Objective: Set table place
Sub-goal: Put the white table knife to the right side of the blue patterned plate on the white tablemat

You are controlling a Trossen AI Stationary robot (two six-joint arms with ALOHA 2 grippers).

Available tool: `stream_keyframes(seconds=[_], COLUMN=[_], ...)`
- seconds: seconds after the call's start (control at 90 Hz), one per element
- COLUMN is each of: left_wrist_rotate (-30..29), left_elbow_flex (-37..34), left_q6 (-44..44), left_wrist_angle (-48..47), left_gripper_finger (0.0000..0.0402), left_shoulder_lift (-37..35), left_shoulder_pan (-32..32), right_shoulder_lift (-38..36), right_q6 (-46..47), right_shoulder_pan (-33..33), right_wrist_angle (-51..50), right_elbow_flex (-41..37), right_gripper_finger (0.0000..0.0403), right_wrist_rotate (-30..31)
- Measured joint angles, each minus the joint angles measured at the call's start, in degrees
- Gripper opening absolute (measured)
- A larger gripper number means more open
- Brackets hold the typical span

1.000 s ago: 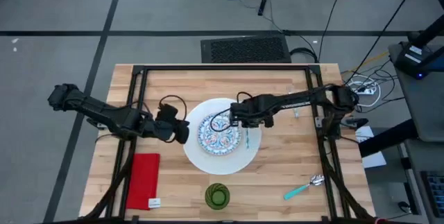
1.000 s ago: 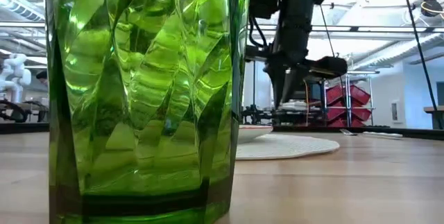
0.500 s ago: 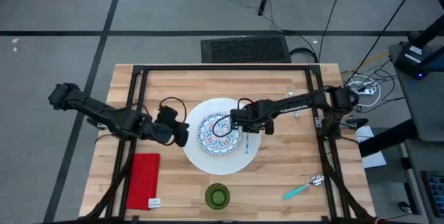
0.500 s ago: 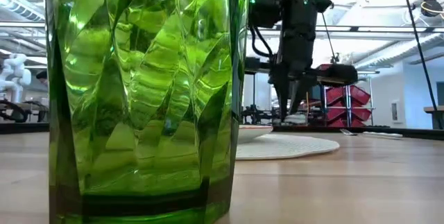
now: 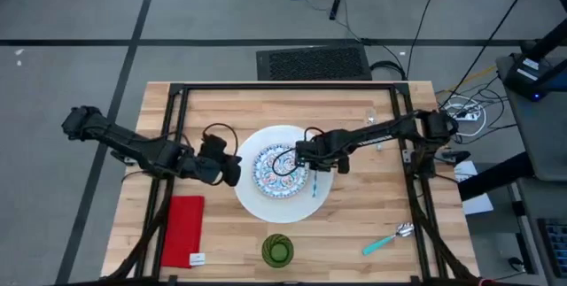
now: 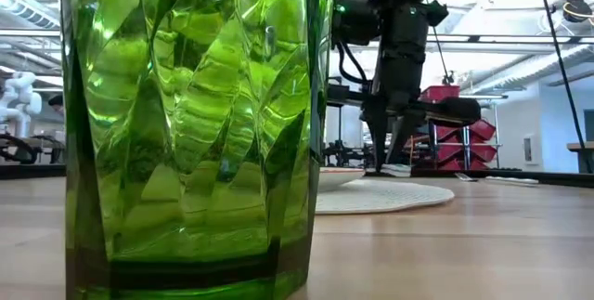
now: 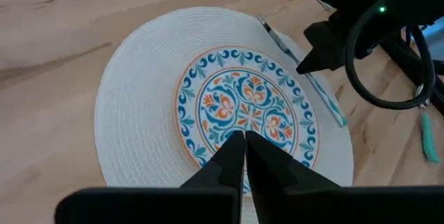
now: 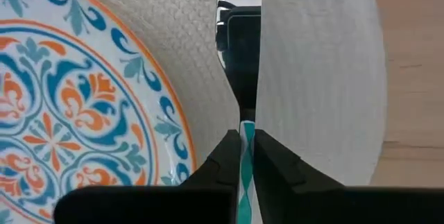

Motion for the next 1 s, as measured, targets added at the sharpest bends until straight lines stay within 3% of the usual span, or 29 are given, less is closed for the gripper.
stream_keyframes(seconds=[1.0], left_wrist_rotate=[-0.1], left_elbow_flex=[0.0], left_q6=[0.1], left_wrist_angle=[-0.8], left_gripper_finger=[0.0], left_shoulder_lift=[0.0], left_shoulder_pan=[0.0], right_shoulder_lift=[1.4], right_q6=[4.2], right_shoulder_pan=[4.3], right_wrist_angle=[3.1], right_elbow_flex=[-0.2], right_gripper_finger=[0.0009], right_wrist_rotate=[-2.4])
